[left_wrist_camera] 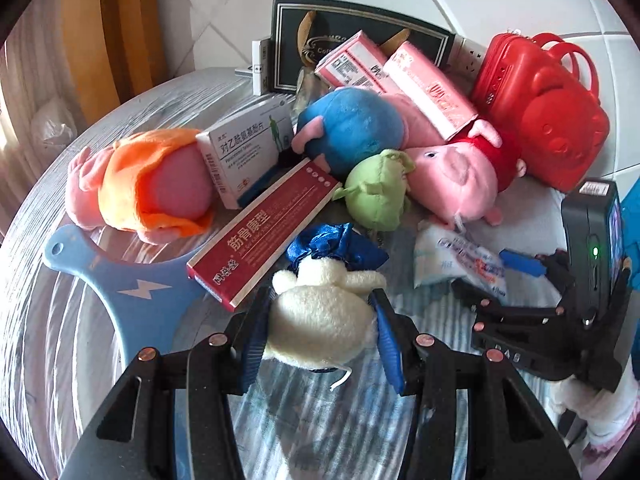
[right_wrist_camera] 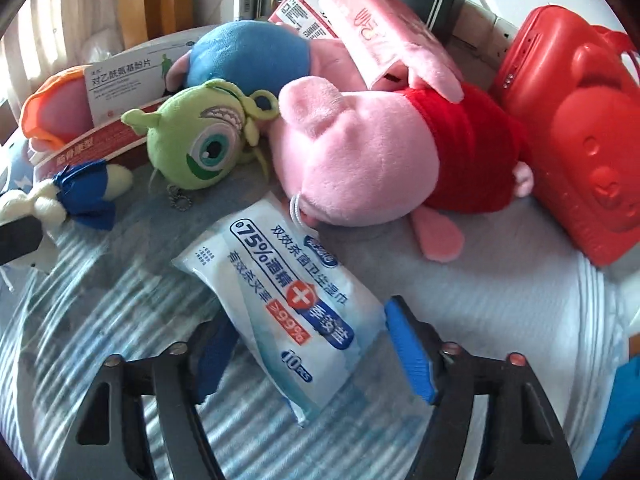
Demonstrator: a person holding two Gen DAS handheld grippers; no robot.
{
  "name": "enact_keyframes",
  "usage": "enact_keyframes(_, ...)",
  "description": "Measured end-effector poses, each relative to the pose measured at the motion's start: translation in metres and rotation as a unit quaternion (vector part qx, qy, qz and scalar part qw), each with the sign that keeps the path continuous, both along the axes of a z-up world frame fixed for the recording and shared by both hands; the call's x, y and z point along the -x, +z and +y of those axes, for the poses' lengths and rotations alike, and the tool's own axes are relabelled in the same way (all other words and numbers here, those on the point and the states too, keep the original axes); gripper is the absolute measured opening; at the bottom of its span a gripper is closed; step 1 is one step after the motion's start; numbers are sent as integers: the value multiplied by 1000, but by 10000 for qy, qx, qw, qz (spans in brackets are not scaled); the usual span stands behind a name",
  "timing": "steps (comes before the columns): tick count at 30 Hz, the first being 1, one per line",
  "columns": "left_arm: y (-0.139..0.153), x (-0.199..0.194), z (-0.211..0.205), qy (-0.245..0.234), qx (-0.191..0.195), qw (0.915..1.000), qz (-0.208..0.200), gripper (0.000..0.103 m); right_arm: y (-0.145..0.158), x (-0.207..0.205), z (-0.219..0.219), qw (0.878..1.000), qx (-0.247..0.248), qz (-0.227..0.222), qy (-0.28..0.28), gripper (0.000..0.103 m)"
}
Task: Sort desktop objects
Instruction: 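Grasp the cream plush toy with the left tool while the right tool grasps the wet-wipe pack, then carry the plush toy and wet-wipe pack into the blue bin and release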
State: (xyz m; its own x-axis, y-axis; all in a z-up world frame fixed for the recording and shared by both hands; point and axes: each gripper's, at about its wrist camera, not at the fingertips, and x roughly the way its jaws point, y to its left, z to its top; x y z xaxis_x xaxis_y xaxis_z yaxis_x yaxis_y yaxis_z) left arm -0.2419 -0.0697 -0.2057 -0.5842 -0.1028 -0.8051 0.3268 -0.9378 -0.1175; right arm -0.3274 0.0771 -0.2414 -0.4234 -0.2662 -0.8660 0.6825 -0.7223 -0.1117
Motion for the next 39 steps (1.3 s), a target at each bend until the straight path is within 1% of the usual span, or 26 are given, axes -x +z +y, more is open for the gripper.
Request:
enact_keyframes(3, 16, -8, 7, -101, -52, 9998, 166, 48, 17, -21, 11, 9997, 22, 201, -122, 65)
enact_keyframes(5, 31, -18, 13, -173, -36, 9993, 327, 48, 32, -36, 22, 9995, 205, 160, -191, 65)
enact_keyframes(7, 48, -29, 19, -240, 31, 9986, 475, 48, 53, -53, 33, 9984, 405, 201, -331, 65)
enact_keyframes(10, 73, -43, 30, -345, 174, 9969, 685, 48, 89, -80, 50, 9957, 668, 390, -504, 65)
enact_keyframes(16, 120, -84, 56, -573, 321, 9913, 1142, 48, 151, -129, 76, 9871, 1016, 921, -823, 66)
enact_keyframes(20, 146, -111, 78, -769, 433, 9860, 1414, 48, 189, -164, 101, 9803, 1147, 1268, -991, 66)
enact_keyframes(24, 169, -136, 103, -995, 506, 9795, 1674, 48, 218, -193, 124, 9717, 1283, 1618, -1148, 66)
enact_keyframes(30, 197, -161, 146, -1308, 621, 9692, 1993, 48, 258, -233, 165, 9582, 1402, 2088, -1361, 66)
enact_keyframes(34, 212, -171, 173, -1470, 617, 9631, 2167, 48, 281, -250, 197, 9493, 1422, 2324, -1568, 66)
enact_keyframes(39, 233, -180, 219, -1769, 602, 9519, 2430, 48, 306, -265, 249, 9338, 1505, 2607, -1935, 67)
